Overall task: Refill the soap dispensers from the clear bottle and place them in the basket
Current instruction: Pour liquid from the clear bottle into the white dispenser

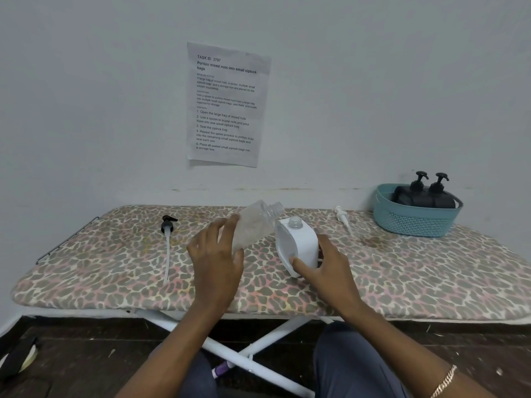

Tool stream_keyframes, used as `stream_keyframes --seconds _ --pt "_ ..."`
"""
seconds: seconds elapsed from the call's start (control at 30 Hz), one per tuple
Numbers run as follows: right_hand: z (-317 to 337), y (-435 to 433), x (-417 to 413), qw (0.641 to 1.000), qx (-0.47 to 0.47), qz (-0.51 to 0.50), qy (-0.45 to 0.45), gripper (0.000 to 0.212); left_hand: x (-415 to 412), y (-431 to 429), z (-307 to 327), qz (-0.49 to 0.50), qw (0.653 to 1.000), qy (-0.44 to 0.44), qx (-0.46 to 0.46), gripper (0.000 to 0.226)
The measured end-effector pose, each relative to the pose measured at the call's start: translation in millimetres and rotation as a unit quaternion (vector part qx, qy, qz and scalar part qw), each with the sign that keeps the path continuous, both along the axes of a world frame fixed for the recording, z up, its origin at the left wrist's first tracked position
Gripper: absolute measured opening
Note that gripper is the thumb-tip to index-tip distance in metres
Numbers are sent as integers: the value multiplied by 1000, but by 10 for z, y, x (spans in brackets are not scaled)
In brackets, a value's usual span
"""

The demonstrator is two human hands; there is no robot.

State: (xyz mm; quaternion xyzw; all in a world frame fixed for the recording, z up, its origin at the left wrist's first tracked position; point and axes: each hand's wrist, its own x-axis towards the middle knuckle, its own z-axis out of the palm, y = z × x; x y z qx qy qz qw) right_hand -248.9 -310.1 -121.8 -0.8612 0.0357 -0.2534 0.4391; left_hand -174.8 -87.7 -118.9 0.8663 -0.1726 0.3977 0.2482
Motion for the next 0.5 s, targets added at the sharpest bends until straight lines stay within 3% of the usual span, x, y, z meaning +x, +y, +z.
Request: stream_keyframes --seconds 0.5 --pt "21 2 -14 1000 -9 8 4 60 -21 -25 174 21 997 -59 43 79"
